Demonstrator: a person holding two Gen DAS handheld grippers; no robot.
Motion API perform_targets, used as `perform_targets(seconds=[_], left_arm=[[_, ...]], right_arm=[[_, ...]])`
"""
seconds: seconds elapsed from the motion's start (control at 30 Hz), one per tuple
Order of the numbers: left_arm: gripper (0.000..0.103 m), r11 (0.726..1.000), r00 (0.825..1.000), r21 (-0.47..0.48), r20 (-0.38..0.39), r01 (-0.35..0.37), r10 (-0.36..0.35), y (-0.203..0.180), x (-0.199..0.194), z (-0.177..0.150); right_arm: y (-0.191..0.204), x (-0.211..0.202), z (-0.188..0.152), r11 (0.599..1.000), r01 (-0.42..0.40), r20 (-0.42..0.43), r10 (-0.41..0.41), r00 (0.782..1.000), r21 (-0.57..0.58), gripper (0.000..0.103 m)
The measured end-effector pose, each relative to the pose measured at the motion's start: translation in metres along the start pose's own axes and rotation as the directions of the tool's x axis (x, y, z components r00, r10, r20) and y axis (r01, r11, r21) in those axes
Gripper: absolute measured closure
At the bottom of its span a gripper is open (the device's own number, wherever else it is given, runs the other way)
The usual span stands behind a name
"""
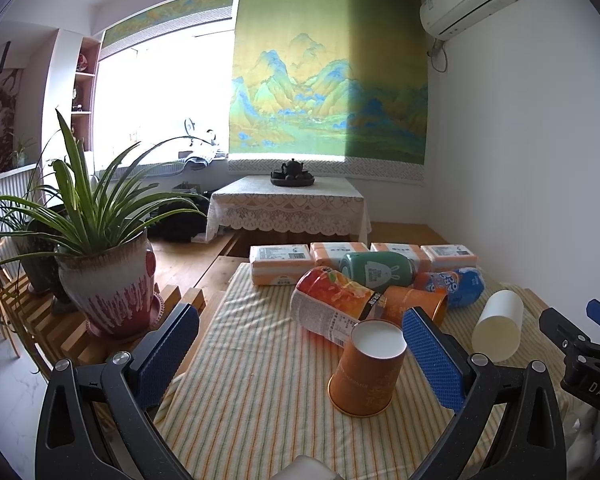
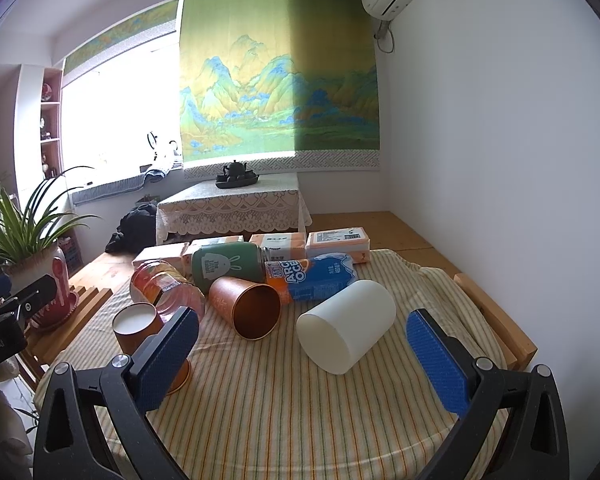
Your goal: Flip cup upside down
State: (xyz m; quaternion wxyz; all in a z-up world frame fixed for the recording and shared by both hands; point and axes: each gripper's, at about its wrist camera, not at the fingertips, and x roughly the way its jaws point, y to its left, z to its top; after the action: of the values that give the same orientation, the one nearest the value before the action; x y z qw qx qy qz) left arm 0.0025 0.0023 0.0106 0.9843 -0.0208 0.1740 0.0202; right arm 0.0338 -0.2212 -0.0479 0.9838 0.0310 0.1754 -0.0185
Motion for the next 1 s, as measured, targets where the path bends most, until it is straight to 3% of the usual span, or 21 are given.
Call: perform_targets(seconds=[1.0], left_arm=[[0.0, 1.0, 0.996, 0.006, -0.084, 0.013, -0.013, 0.014, 0.033, -0.008]], right_arm=[[0.005, 0.034, 0.001, 0.995, -0.098, -0.094, 0.095, 0.991, -0.017, 0.003]])
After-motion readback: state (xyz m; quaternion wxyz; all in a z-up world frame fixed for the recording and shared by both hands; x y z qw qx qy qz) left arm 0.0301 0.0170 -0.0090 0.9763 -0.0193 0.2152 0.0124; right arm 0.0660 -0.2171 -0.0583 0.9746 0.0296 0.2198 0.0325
